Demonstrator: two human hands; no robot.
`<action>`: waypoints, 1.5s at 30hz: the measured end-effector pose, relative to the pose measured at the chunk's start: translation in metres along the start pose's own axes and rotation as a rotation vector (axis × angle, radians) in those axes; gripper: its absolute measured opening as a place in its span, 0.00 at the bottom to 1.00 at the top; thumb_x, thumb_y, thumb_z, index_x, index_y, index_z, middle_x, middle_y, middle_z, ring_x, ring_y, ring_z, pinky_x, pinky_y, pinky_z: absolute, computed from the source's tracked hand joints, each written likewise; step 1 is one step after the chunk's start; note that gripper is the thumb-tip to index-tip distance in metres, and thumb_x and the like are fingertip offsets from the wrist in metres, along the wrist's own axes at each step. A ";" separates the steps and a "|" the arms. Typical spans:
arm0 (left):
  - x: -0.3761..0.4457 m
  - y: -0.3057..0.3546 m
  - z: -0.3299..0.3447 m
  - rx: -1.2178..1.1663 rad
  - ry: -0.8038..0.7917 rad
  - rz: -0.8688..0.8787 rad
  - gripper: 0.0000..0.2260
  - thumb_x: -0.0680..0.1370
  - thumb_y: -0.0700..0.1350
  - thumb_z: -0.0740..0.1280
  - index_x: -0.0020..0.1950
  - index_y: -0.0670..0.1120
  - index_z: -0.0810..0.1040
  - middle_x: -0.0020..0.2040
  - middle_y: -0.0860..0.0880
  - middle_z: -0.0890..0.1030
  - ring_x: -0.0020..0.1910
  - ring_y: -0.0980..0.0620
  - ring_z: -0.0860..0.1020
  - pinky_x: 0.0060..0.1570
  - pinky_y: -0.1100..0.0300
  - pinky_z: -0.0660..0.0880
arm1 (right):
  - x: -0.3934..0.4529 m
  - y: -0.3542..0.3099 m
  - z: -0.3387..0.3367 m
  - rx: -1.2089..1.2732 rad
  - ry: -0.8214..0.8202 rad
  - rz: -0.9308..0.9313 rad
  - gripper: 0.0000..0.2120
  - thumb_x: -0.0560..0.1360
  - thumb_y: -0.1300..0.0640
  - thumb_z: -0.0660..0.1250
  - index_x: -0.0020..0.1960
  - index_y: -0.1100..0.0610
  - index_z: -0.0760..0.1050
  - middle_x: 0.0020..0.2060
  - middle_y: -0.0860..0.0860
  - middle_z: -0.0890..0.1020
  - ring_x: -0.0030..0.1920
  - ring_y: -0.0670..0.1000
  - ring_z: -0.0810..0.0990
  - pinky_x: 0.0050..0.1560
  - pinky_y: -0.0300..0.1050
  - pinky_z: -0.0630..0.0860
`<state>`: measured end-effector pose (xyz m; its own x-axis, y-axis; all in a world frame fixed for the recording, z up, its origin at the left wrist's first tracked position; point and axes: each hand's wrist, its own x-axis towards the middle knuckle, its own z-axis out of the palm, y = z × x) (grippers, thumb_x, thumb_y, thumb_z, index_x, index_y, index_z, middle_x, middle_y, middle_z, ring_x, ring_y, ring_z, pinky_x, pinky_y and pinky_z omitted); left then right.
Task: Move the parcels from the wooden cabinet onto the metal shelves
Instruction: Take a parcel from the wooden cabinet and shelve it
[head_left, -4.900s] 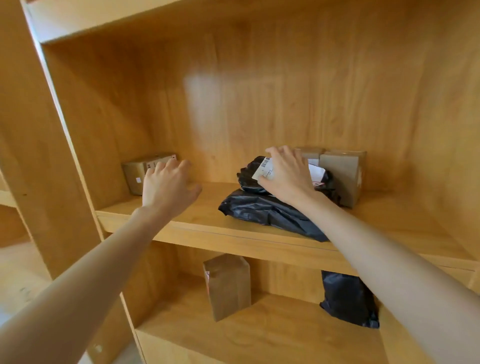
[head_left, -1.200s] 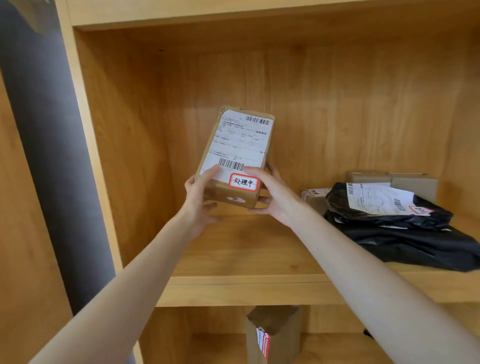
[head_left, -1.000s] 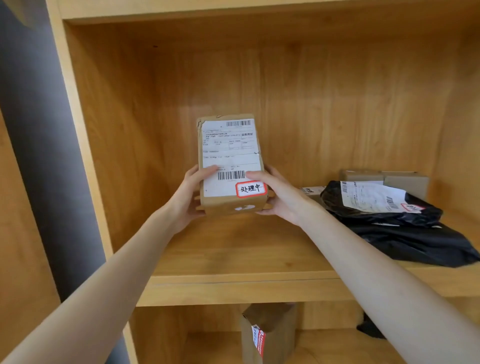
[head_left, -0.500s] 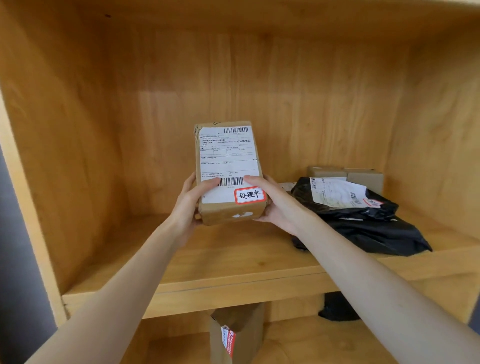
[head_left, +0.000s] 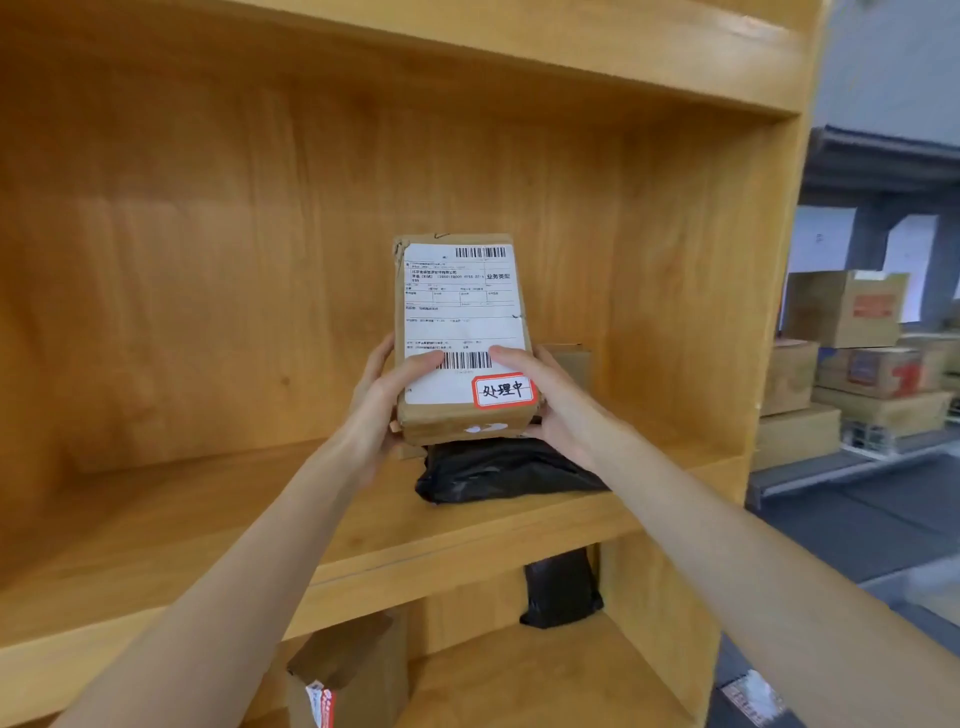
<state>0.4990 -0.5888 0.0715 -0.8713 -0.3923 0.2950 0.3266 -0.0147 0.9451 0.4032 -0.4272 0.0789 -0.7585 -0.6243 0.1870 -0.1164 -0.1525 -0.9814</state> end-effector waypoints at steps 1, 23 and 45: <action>-0.002 0.001 0.020 -0.004 -0.013 0.002 0.40 0.61 0.57 0.74 0.71 0.58 0.65 0.54 0.55 0.83 0.50 0.53 0.83 0.42 0.54 0.78 | -0.009 -0.004 -0.018 -0.013 0.014 -0.009 0.32 0.72 0.44 0.71 0.72 0.46 0.63 0.58 0.50 0.81 0.61 0.52 0.77 0.66 0.61 0.70; -0.020 -0.072 0.486 -0.041 -0.325 -0.018 0.35 0.67 0.56 0.73 0.71 0.56 0.65 0.57 0.54 0.81 0.56 0.51 0.79 0.48 0.50 0.78 | -0.195 -0.044 -0.455 -0.007 0.292 -0.044 0.29 0.73 0.46 0.70 0.71 0.45 0.65 0.57 0.50 0.82 0.61 0.54 0.78 0.66 0.63 0.70; 0.207 -0.182 0.760 -0.124 -0.495 -0.042 0.42 0.63 0.57 0.74 0.74 0.55 0.62 0.55 0.55 0.83 0.55 0.52 0.81 0.59 0.43 0.75 | -0.088 -0.050 -0.771 -0.102 0.456 -0.043 0.34 0.67 0.45 0.73 0.71 0.46 0.65 0.55 0.50 0.83 0.59 0.53 0.79 0.63 0.57 0.74</action>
<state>-0.0194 0.0321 0.0674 -0.9438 0.0932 0.3172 0.3028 -0.1415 0.9425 -0.0187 0.2265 0.0778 -0.9533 -0.2155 0.2116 -0.1986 -0.0806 -0.9768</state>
